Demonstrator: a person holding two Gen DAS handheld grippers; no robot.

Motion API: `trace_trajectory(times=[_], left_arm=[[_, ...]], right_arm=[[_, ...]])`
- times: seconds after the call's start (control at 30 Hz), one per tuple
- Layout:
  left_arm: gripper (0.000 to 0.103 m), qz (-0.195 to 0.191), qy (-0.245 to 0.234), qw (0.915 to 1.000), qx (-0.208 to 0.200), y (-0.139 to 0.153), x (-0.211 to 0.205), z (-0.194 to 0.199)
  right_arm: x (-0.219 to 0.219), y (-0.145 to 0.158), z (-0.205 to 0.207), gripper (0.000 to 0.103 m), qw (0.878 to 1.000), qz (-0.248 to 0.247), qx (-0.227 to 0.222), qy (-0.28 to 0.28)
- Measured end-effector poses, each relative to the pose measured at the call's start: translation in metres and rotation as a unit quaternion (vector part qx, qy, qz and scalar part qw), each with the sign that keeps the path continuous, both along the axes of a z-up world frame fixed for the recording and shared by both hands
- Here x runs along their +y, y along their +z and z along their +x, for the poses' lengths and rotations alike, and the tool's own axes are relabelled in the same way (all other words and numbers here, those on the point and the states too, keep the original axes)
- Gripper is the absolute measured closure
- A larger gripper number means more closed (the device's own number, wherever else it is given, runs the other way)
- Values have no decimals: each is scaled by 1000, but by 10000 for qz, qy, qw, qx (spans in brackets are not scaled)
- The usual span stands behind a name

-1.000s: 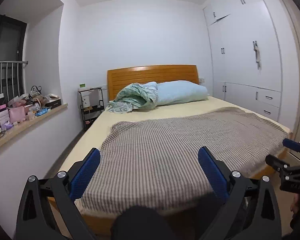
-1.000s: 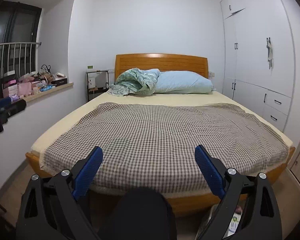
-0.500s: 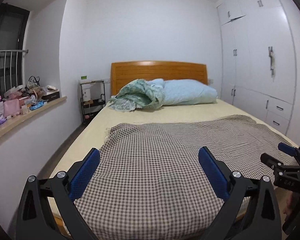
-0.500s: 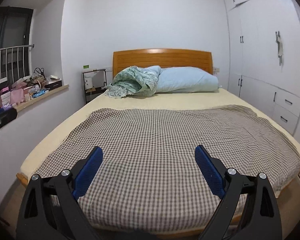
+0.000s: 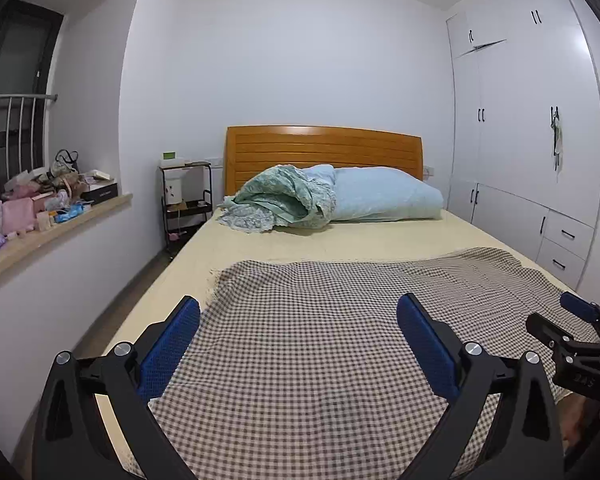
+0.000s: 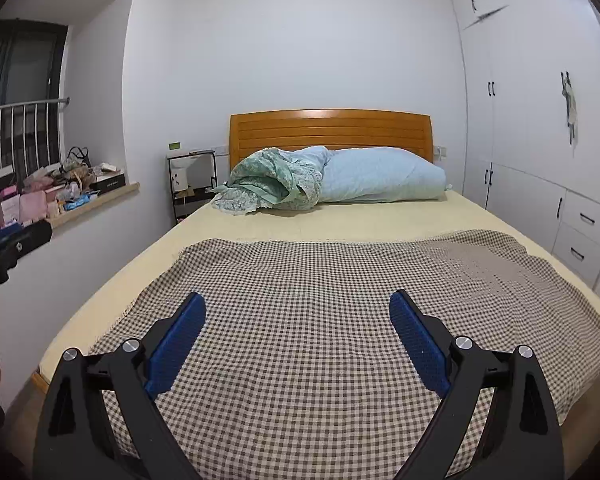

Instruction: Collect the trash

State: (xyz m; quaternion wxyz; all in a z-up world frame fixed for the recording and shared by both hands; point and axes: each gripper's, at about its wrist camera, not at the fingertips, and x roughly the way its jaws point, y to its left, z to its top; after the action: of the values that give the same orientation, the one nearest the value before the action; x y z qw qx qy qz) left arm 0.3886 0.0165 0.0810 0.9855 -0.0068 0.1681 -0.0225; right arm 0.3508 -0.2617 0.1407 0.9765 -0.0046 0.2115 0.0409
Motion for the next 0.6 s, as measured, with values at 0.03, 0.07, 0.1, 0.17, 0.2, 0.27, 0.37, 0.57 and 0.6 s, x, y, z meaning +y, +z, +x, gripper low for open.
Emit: trace_trajectory(times=[0.03, 0.07, 0.1, 0.17, 0.2, 0.27, 0.37, 0.57, 0.6], left_arm=[[7, -16, 0, 10000, -6, 0, 1, -1], [7, -25, -1, 10000, -9, 1, 2, -1], [7, -28, 3, 10000, -13, 1, 2, -1], [7, -15, -4, 10000, -16, 1, 2, -2], [7, -2, -3, 10000, -12, 0, 2, -3], [7, 28, 2, 10000, -14, 0, 2, -4], [7, 45, 8, 10000, -11, 1, 2, -6], [7, 58, -2, 10000, -49, 7, 1, -15], [7, 46, -4, 10000, -67, 8, 2, -18]], right_arm=[[2, 1, 2, 14, 10000, -30, -10, 3], [3, 1, 1, 14, 10000, -65, -21, 13], [3, 2, 3, 14, 10000, -72, -19, 9], [3, 2, 7, 14, 10000, -57, 13, 14], [3, 1, 9, 14, 10000, -55, 30, 10], [2, 1, 11, 14, 10000, -69, 62, 13], [0, 2, 9, 14, 10000, -83, 44, -13], [0, 9, 5, 14, 10000, -56, 22, -29], [1, 12, 3, 14, 10000, -65, 4, -17]])
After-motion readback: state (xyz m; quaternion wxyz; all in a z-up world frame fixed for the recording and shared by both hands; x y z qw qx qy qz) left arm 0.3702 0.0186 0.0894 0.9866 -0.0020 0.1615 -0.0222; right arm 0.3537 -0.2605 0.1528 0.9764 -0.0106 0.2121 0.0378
